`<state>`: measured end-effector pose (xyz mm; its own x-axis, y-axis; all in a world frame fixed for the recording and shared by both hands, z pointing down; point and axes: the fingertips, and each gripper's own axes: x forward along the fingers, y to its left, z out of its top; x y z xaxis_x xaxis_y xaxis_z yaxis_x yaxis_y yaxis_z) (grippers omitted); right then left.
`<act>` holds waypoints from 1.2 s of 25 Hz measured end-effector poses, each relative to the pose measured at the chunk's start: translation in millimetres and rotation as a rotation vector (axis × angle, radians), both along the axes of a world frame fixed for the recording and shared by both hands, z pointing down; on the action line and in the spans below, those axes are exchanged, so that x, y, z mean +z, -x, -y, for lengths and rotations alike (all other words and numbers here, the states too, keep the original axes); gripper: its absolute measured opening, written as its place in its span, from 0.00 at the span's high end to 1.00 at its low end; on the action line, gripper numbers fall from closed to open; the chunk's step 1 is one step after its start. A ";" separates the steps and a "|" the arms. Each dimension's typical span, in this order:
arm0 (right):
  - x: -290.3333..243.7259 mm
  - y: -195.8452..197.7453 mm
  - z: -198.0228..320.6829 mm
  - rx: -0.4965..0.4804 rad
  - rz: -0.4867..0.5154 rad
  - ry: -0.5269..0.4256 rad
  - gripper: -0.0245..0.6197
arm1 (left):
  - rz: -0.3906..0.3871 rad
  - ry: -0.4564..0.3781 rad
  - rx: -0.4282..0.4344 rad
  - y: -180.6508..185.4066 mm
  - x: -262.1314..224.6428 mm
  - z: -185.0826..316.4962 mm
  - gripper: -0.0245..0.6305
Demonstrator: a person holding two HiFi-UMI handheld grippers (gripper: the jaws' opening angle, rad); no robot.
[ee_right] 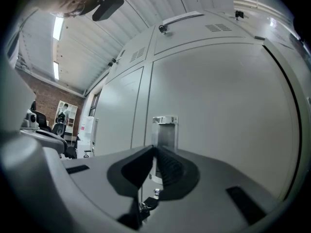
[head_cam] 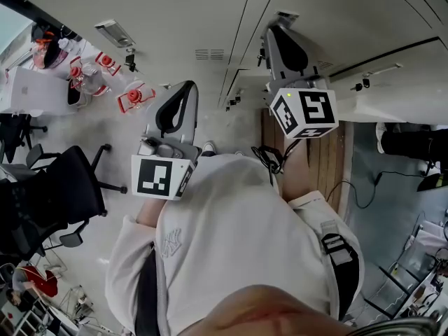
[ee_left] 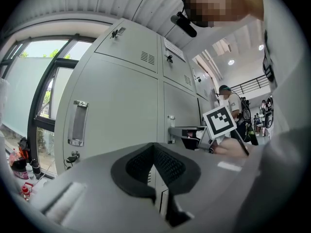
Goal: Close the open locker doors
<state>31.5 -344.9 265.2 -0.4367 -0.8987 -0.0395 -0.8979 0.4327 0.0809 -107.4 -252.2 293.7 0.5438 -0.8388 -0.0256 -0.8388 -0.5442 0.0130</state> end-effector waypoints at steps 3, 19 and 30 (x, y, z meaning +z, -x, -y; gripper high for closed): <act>0.4 -0.2 -0.4 0.036 -0.049 0.004 0.92 | -0.002 -0.001 0.006 -1.1 -0.2 -3.3 0.96; -13.7 8.6 -97.6 0.032 0.015 -0.044 0.92 | 0.007 -0.020 0.009 23.7 0.9 -35.4 0.96; 63.0 49.0 -146.6 -0.083 0.134 0.193 0.93 | 0.011 -0.045 -0.003 36.7 -3.3 -48.9 0.96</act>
